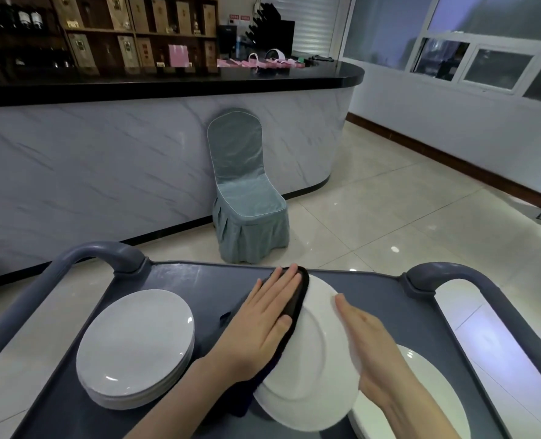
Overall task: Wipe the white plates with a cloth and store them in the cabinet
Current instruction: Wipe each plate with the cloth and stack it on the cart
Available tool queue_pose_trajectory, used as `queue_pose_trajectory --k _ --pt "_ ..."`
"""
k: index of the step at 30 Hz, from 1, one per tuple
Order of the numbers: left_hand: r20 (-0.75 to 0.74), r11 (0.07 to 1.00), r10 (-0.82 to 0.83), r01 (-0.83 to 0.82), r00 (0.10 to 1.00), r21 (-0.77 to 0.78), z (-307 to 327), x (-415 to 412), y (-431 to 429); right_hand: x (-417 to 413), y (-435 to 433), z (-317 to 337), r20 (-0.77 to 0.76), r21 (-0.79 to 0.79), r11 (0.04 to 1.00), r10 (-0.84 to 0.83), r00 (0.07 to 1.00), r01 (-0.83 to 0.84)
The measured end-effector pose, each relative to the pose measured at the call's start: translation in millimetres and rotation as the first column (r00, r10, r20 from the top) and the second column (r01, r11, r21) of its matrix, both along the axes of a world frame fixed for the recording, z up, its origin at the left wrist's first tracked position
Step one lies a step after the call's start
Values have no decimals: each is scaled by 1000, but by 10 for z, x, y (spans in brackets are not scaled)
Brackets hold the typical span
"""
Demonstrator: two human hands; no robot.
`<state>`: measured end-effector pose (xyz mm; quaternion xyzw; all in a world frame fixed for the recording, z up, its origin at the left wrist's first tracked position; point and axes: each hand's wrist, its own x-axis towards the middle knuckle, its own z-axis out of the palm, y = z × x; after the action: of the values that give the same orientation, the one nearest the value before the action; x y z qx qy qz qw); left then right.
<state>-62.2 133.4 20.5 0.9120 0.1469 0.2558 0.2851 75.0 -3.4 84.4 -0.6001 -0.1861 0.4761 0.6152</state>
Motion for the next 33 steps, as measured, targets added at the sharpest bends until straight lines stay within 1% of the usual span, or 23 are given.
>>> queue_pose_trajectory --k 4,6,8,12,14,16,17,19,20,21,22,24,25,27,30,33 --pt "32 969 96 -87 995 -230 -185 -213 -45 169 -134 -8 -57 9 1000 -21 998 22" --pt "31 956 135 -122 990 -265 -277 -281 -132 194 -186 -20 -78 10 999 -37 996 38" --pt "45 965 136 -122 990 -233 -256 -248 -168 150 -158 -38 -92 -3 999 -47 995 47" --pt "24 995 81 -79 996 -52 -38 -61 -60 41 7 -77 -66 -40 998 -58 996 56" --pt "22 997 76 -75 997 -35 -6 -44 6 40 76 -41 -45 -40 998 -54 997 53" --pt "61 990 106 -100 992 -101 -65 -82 4 81 116 -7 -30 -25 998 -61 998 60" --pt "91 978 143 -127 986 -164 -118 -111 -28 120 130 2 -32 -12 997 -79 996 79" --pt "150 931 244 -188 958 -313 -227 -159 -143 197 159 2 -55 8 987 -158 986 159" --pt "179 910 285 -207 942 -358 -273 -164 -224 216 183 2 -73 13 978 -207 976 208" --pt "199 904 309 -221 930 -366 -309 -149 -317 212 225 -4 -95 12 965 -261 961 263" --pt "202 911 316 -237 927 -338 -338 -112 -414 186 278 -20 -124 6 947 -318 940 321" --pt "163 940 312 -280 936 -194 -396 6 -598 106 394 -79 -194 -3 911 -405 893 413" --pt "130 948 312 -299 941 -114 -417 57 -671 54 443 -112 -218 -4 898 -430 876 440" --pt "86 951 309 -308 947 -26 -445 76 -709 -26 493 -163 -238 2 882 -457 857 470" --pt "88 969 248 -245 965 -40 -472 -46 -565 -3 482 -166 -265 30 867 -474 840 498" --pt "89 950 287 -271 954 -158 -498 -177 -479 96 436 -77 -277 75 849 -487 829 523"
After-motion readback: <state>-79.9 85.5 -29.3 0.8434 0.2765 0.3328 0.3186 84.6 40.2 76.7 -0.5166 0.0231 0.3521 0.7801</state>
